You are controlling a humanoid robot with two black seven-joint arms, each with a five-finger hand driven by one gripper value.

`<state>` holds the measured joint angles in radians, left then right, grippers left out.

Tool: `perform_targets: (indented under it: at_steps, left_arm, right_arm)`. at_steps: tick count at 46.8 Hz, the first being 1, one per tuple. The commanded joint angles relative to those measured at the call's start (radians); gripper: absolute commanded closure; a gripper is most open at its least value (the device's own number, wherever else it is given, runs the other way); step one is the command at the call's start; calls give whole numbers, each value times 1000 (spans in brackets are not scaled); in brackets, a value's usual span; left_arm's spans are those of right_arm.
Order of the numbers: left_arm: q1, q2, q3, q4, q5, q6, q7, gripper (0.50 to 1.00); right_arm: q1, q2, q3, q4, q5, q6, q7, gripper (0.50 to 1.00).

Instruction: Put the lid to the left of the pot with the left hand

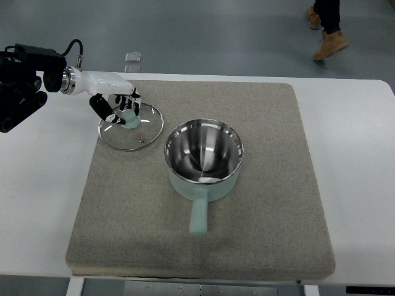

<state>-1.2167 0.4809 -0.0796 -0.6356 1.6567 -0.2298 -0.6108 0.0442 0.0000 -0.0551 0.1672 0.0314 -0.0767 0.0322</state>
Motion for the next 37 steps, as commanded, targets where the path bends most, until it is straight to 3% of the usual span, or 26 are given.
perform_targets:
  at_steps: [1,2,3,13,25,37]
  left_arm:
    - [2,2,-2,-1,-20,50,0,779]
    - [5,4,0,-1,-26,69,0,716]
    - [8,4,6,-1,-32,82,0,699]
    - [14,8,12,-7,-46,96,0,570]
    - [9,13,-9,-12,-84,99,0,551]
    - [-21,50,-37,49,-598,112,0,534]
  right_arm:
    - [0,0,0,0,-1,0,0,579]
    - [0,0,0,0,-1,0,0,579]
    - [0,0,0,0,1,0,0,579]
    - [0,0,1,0,-1,0,0,579]
    - [-1,0,0,0,-1,0,0,579]
    - [0,0,0,0,-1,0,0,579]
